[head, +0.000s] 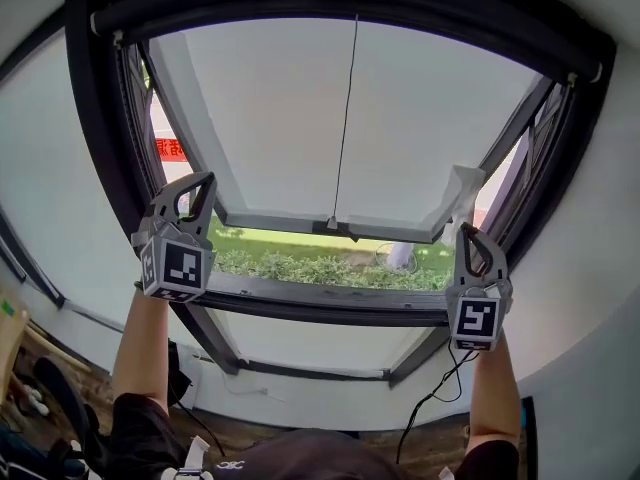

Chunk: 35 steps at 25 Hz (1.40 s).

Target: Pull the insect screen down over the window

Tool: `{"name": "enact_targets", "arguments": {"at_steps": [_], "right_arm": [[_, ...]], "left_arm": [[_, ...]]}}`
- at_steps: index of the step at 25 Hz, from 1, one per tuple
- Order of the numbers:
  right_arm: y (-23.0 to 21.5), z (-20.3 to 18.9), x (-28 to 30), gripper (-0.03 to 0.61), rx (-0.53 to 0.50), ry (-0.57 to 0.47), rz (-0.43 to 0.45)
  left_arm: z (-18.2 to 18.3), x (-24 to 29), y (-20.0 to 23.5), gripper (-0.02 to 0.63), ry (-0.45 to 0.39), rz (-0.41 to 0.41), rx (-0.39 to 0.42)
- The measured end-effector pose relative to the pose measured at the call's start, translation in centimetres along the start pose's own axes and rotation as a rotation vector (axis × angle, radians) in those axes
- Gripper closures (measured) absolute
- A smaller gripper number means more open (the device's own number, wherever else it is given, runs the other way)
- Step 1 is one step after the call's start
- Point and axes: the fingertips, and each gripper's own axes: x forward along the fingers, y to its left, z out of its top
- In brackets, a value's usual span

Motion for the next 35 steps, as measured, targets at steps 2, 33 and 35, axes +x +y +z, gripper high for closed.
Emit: {"name": "enact_targets", "arguments": {"at_steps": [2,33,35], "right_arm": [[-1.9,1.3,0.7,0.575,-0.089,-0.008,-0.018],[-15.8,18.3,9.4,0.407,-0.576,-0.090,-0.101],[-16.3,18.8,9.9,0.407,-0.594,-0.073,-0.097]], "left_arm": [[1.3,0.4,2.2,0.604,0.003,0.022,0.079],[12.2,5.7,18.7,0.371,0.144,0.054,0.463],[12.2,6.0,18.7,0.371,0.156,0.038,0.481]]}}
